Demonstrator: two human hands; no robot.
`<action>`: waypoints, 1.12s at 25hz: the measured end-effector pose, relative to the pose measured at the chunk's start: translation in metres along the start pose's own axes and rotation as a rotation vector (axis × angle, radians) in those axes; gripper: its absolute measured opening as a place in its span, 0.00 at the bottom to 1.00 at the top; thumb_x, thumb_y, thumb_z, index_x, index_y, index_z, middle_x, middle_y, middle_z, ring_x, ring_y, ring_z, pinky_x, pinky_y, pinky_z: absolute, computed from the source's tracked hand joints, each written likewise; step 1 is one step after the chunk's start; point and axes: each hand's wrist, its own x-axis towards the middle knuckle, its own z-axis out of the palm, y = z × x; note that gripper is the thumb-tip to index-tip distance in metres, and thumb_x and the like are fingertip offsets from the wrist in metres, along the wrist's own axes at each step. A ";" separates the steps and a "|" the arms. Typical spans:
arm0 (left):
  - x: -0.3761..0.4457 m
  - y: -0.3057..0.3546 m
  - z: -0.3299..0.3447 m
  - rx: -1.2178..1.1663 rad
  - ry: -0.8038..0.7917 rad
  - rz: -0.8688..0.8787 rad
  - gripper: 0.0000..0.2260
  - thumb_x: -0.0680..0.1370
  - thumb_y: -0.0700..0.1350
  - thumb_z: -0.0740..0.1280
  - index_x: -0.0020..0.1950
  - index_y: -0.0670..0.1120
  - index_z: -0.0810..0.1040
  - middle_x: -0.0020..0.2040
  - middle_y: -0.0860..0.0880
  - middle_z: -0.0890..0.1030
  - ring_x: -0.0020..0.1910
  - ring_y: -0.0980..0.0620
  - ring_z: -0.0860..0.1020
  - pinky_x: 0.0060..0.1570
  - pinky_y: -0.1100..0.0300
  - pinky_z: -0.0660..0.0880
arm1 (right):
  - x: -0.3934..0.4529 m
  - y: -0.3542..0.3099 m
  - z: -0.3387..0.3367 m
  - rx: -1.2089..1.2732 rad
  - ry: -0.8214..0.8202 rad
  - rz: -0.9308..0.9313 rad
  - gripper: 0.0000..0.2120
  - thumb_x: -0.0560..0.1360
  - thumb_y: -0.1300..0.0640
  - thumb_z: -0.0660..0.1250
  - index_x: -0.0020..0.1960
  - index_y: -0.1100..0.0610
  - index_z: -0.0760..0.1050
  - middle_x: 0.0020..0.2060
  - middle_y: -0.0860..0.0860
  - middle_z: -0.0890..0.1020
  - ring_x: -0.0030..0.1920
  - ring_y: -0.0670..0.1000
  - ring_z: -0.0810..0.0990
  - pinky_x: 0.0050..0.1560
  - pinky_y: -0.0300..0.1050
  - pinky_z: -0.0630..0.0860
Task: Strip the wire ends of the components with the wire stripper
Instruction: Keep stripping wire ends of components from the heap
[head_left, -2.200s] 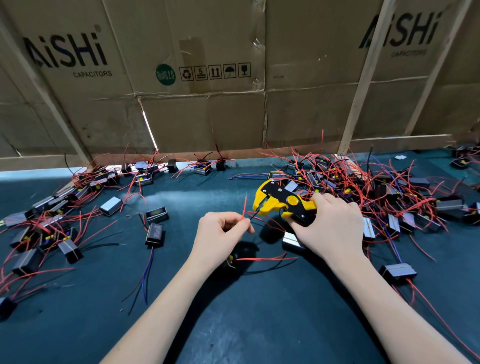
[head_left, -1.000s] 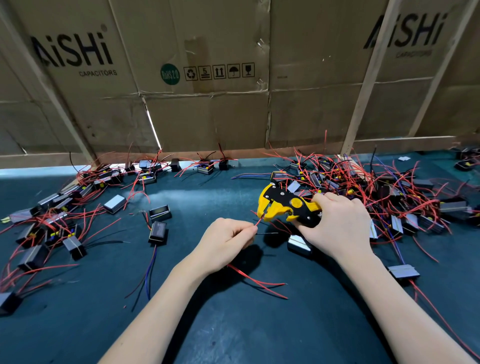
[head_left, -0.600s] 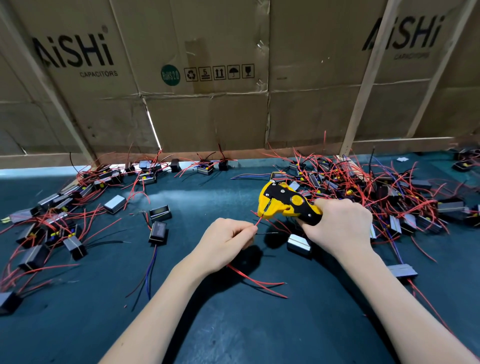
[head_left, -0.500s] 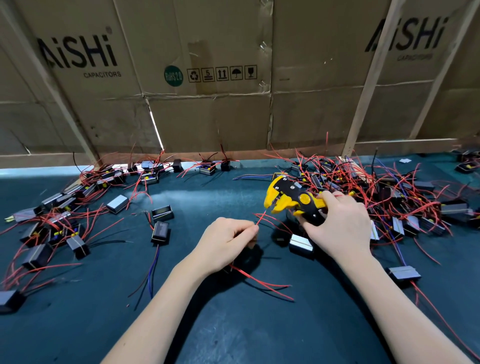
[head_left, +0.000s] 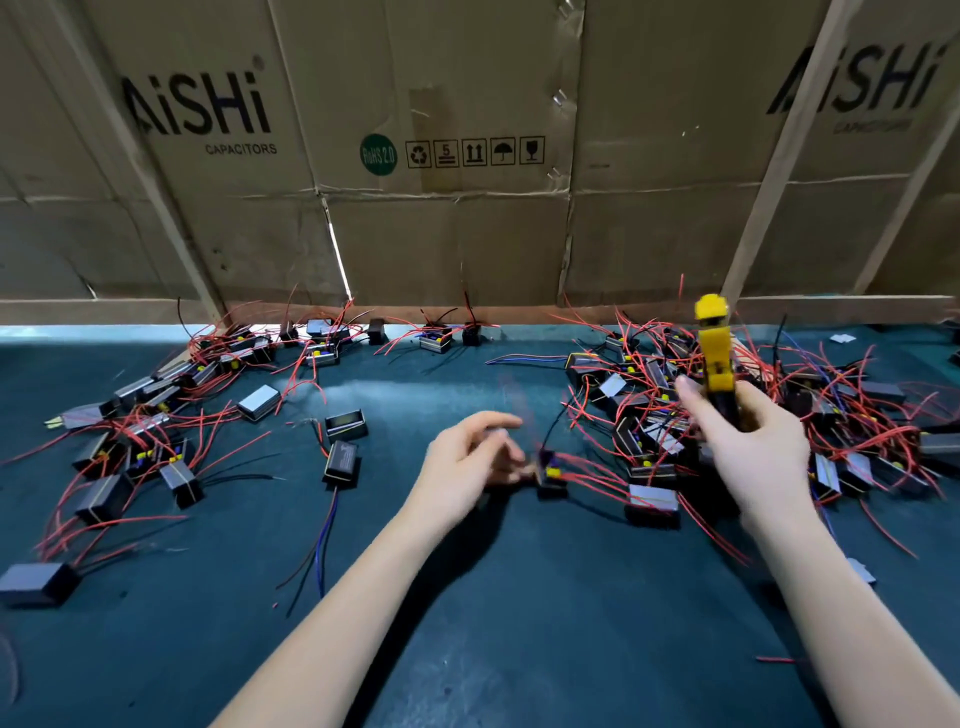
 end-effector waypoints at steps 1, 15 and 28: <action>-0.002 0.000 0.003 0.038 -0.096 0.020 0.13 0.83 0.36 0.59 0.65 0.44 0.74 0.52 0.45 0.81 0.50 0.55 0.82 0.55 0.60 0.78 | 0.001 -0.001 -0.002 0.092 0.001 0.025 0.22 0.65 0.30 0.69 0.42 0.48 0.80 0.31 0.49 0.78 0.35 0.48 0.74 0.46 0.54 0.75; -0.012 0.007 -0.109 1.044 0.506 -0.501 0.18 0.73 0.53 0.71 0.56 0.43 0.76 0.59 0.41 0.79 0.58 0.40 0.78 0.56 0.51 0.75 | -0.018 -0.016 0.003 0.730 -1.182 0.078 0.23 0.79 0.43 0.62 0.48 0.65 0.75 0.48 0.66 0.79 0.51 0.67 0.80 0.54 0.56 0.76; -0.004 0.004 -0.039 1.103 -0.085 0.497 0.12 0.71 0.41 0.69 0.51 0.47 0.71 0.47 0.53 0.77 0.48 0.51 0.69 0.48 0.51 0.72 | -0.018 -0.002 0.031 0.470 -0.500 0.273 0.14 0.68 0.46 0.74 0.40 0.58 0.79 0.52 0.60 0.83 0.57 0.55 0.81 0.54 0.48 0.80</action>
